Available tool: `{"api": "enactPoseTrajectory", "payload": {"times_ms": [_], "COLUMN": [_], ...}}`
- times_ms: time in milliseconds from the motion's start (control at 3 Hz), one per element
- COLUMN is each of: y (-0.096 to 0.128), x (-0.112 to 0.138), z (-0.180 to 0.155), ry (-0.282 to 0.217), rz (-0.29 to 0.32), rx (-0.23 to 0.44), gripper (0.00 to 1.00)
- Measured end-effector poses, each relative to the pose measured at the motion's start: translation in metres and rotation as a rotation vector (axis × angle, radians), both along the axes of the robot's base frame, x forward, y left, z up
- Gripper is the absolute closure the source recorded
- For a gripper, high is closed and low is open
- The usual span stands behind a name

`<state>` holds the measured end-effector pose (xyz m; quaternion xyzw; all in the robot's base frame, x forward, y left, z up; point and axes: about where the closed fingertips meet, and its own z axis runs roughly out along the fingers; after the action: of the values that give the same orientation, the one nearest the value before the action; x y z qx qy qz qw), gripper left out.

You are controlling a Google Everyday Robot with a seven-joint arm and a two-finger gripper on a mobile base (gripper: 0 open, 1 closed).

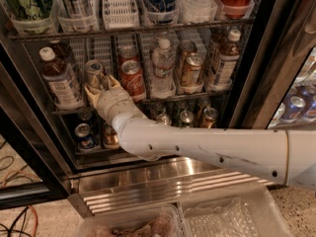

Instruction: Pick redbull can from middle shelf of fridge

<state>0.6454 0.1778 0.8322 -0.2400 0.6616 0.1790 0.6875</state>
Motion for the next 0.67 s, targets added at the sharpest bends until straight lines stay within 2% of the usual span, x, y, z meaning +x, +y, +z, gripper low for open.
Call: {"api": "enactPoseTrajectory", "payload": {"times_ms": [333,667], "y": [0.0012,0.0043], "x": [-0.002,-0.0049], "z": [-0.0022,-0.0045], "ry": [0.009,0.029], "rz": [0.001,0.007], "rx": [-0.001,-0.004], "gripper": [0.82,1.0]}}
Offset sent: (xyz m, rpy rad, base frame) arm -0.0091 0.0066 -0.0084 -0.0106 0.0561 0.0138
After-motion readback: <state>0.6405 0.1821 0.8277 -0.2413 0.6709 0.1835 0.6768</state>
